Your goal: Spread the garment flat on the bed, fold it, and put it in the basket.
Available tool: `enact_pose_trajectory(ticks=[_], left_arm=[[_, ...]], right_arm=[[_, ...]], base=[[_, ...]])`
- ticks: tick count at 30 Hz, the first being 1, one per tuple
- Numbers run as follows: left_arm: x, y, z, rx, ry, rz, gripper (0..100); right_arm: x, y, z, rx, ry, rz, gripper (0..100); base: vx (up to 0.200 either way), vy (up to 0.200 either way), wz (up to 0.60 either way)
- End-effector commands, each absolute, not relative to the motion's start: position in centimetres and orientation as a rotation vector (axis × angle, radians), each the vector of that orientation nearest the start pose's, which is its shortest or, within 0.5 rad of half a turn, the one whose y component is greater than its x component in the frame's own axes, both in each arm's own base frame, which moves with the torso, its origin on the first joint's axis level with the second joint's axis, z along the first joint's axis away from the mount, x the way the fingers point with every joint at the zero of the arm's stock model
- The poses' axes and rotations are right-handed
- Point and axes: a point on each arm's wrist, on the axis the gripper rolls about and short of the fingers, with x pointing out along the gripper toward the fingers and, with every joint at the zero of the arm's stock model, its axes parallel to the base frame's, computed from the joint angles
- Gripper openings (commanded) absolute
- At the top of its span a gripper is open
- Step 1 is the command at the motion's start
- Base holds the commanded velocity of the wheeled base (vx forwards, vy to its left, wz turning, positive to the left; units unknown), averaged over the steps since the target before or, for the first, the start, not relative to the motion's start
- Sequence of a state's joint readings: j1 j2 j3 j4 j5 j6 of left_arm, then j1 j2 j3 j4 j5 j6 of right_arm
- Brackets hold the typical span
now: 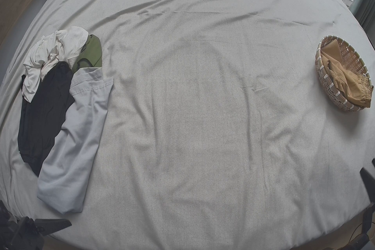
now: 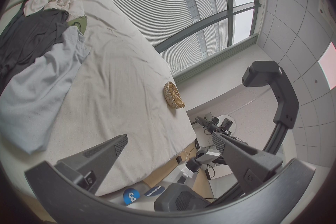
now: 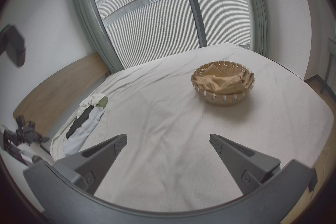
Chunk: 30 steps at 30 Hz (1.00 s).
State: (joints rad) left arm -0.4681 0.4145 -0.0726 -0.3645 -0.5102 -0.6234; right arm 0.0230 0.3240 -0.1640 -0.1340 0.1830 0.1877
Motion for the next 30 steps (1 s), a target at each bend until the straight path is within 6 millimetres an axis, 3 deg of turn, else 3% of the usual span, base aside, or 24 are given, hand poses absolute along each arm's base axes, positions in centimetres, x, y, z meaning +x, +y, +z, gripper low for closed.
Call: enact_pose_trajectory(ticks=[1, 4, 6, 11, 14, 19, 24, 29, 30], left_arm=[[-1.9, -0.4, 10.2, -0.540, 0.144, -0.896, 100], [-2.7, -0.3, 8.5, -0.431, 0.091, -0.769, 100], [-2.5, -0.1, 8.5, -0.375, 0.062, -0.680, 100], [-2.2, 0.3, 8.5, -0.320, -0.004, -0.416, 100], [-2.0, 0.4, 8.5, -0.298, 0.006, -0.352, 100], [-1.0, -0.1, 8.7, -0.270, 0.162, -0.260, 100], [-1.3, -0.2, 8.6, -0.181, 0.098, -0.152, 100], [-1.8, -0.2, 8.3, 0.016, 0.014, -0.025, 100], [-1.8, 0.0, 8.3, 0.100, 0.021, 0.080, 100]], right_arm=[[-2.5, 0.4, 8.2, 0.100, -0.013, 0.188, 100], [-2.3, 0.2, 8.0, 0.035, -0.042, 0.074, 100], [-2.3, 0.0, 7.8, -0.035, -0.023, -0.023, 100], [-2.3, -0.1, 7.5, 0.012, 0.007, -0.035, 100], [-2.3, -0.1, 7.5, 0.017, 0.007, -0.034, 100], [-2.3, -0.1, 7.5, 0.009, 0.008, -0.034, 100], [-2.3, -0.1, 7.5, 0.012, 0.003, -0.032, 100], [-2.3, -0.1, 7.5, 0.008, 0.008, -0.034, 100], [-2.3, -0.1, 7.5, 0.009, 0.004, -0.031, 100]], base=[[0.000, 0.000, 0.00], [0.000, 0.000, 0.00], [0.000, 0.000, 0.00], [0.000, 0.000, 0.00], [0.000, 0.000, 0.00], [0.000, 0.000, 0.00], [0.000, 0.000, 0.00], [0.000, 0.000, 0.00], [0.000, 0.000, 0.00]])
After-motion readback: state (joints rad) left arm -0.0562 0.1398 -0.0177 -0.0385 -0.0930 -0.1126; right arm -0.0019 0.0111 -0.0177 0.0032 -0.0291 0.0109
